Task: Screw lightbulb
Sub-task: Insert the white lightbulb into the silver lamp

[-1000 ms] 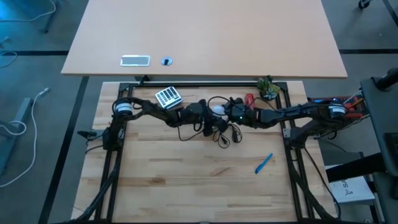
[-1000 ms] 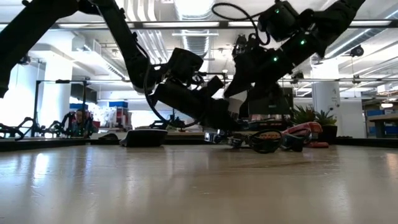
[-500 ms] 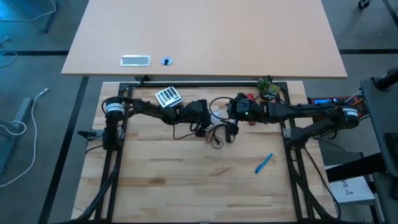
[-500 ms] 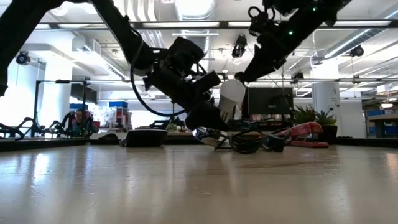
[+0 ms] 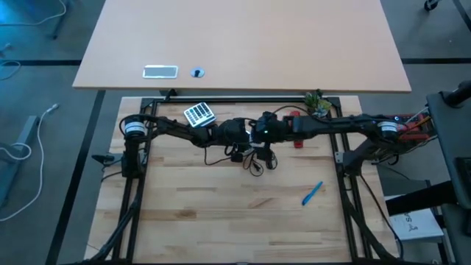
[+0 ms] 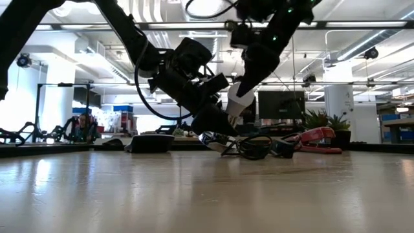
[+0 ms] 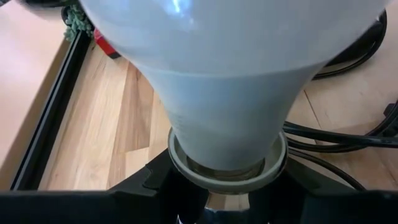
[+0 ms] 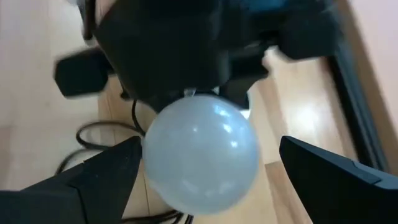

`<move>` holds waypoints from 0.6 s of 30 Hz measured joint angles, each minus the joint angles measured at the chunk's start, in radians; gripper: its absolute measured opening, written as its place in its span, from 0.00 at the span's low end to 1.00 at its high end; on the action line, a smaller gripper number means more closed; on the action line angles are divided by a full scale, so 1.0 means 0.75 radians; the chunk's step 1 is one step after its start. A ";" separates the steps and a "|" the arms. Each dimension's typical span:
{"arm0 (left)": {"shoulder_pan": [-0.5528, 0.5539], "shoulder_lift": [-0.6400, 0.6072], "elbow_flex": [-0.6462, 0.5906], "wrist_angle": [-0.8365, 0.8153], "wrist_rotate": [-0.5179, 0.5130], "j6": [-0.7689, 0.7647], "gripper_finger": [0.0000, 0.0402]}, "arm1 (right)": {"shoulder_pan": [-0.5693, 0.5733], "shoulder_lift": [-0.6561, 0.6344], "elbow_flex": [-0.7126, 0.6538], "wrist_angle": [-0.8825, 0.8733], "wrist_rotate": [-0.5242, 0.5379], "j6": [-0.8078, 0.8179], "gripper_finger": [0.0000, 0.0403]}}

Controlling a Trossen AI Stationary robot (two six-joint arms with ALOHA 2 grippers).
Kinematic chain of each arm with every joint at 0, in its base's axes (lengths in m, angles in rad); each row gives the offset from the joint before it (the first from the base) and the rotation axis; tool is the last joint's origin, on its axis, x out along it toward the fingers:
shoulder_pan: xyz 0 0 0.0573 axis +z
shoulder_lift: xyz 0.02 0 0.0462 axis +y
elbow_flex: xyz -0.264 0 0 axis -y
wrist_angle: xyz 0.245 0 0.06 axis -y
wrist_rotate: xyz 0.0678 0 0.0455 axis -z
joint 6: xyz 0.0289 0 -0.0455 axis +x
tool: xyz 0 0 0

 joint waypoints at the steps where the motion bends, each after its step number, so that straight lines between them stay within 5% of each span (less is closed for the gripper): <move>1: 0.000 0.000 0.000 0.001 0.000 -0.001 0.39 | 0.001 0.025 0.017 -0.035 0.000 -0.010 0.93; 9: 0.000 0.000 -0.001 0.000 0.000 -0.011 0.39 | 0.011 0.073 0.074 -0.046 0.023 -0.008 0.88; 18: 0.001 -0.002 -0.003 0.016 -0.003 -0.022 0.39 | 0.018 0.026 0.074 -0.049 0.020 0.032 0.62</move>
